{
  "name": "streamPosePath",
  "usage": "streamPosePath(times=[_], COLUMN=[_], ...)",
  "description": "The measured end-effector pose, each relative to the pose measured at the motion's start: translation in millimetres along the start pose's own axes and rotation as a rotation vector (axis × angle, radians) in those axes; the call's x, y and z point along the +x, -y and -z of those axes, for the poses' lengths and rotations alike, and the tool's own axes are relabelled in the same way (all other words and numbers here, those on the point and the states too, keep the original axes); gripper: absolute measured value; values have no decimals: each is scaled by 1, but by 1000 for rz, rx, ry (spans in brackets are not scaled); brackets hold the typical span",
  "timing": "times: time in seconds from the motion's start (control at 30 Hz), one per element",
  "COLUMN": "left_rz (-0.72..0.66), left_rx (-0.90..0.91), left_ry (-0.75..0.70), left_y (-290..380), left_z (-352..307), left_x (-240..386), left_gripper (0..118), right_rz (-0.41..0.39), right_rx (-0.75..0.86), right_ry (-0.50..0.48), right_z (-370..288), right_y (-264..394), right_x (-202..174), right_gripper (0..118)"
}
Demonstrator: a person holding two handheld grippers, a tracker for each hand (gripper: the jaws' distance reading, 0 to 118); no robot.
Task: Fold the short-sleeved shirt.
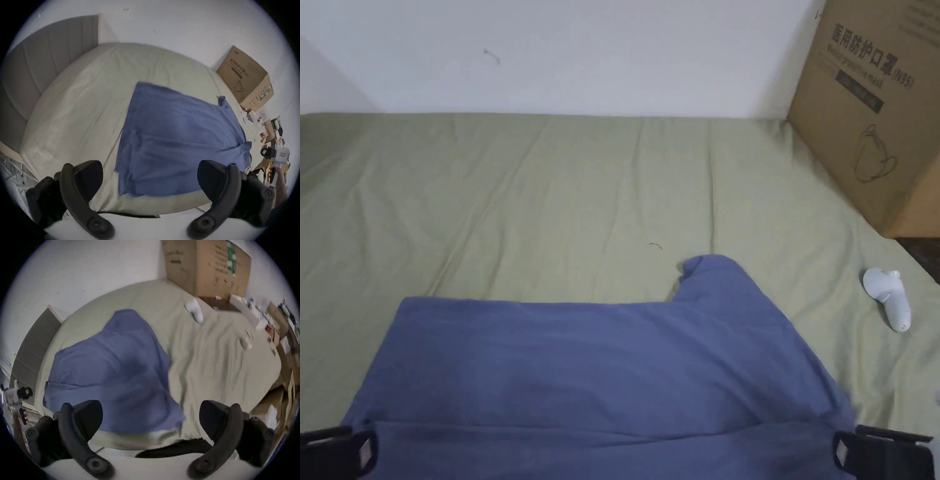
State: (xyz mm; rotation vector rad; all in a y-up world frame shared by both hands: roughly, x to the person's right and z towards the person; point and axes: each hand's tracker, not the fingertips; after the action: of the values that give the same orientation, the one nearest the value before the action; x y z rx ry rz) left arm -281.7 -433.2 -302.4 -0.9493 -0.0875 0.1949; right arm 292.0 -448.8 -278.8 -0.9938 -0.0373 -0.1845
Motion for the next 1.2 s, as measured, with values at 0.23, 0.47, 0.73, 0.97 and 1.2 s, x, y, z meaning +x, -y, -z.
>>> streamPosePath(times=[0.23, 0.47, 0.73, 0.97, 1.2], left_rz=[51, -34, 42, 145, 286], left_rx=[96, 58, -99, -256, -218], left_ry=[20, 96, -23, -12, 85], left_y=[-32, -123, -194, -190, -180], left_z=[17, 64, 193, 268, 218], left_x=[37, -4, -49, -39, -17], left_gripper=[0, 0, 116, 106, 1], right_rz=[-136, -114, -51, -10, 10], right_rx=[185, 154, 30, -11, 57], right_ry=[-61, -148, -125, -86, -116], right_z=[7, 26, 52, 75, 120], right_y=[-38, -66, -67, -77, -161], right_x=[-80, -93, -71, -58, -42], right_gripper=[0, 0, 0, 0, 24])
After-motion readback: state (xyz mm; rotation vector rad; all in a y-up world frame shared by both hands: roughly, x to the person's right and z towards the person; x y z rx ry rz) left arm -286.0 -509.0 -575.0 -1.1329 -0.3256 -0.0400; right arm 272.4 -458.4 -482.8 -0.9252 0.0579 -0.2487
